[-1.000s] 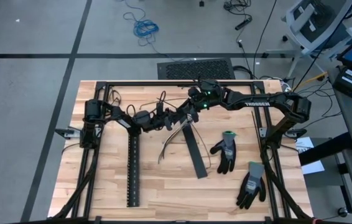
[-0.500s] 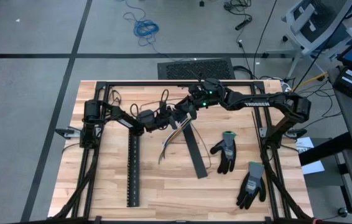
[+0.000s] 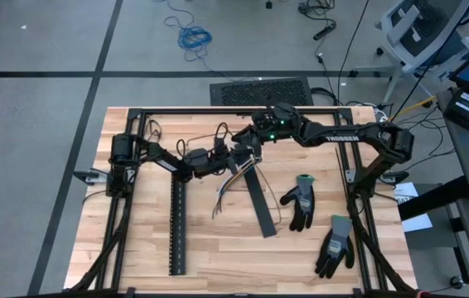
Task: Ziptie cables
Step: Wrap the black zip tie on the cables
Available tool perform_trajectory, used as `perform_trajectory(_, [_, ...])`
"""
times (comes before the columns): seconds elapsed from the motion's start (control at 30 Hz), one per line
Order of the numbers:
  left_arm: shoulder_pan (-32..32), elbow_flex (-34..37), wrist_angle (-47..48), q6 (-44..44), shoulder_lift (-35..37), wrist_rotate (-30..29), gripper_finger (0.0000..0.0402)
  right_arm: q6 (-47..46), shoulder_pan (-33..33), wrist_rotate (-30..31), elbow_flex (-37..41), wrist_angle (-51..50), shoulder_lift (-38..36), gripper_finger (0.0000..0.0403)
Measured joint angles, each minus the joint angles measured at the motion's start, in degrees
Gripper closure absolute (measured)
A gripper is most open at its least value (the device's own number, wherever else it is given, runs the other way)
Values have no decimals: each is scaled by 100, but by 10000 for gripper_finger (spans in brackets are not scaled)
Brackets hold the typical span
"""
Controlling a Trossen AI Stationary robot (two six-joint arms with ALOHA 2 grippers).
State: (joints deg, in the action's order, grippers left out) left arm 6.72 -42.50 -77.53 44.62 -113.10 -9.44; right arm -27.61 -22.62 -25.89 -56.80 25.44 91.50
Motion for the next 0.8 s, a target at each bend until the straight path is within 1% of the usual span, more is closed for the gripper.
perform_trajectory(0.33, [4,-5,103,9,-2,-90,401,139,-436,-3,0,49,-342,403])
perform_trajectory(0.6, [4,-4,96,9,-2,-131,401,446,-723,-15,0,-173,-825,403])
perform_trajectory(0.7, [0,-2,245,9,-6,-124,401,608,-785,21,-1,-309,-976,403])
perform_trajectory(0.8, [-27,38,566,35,-59,5,401,582,-859,175,-75,-137,-1127,394])
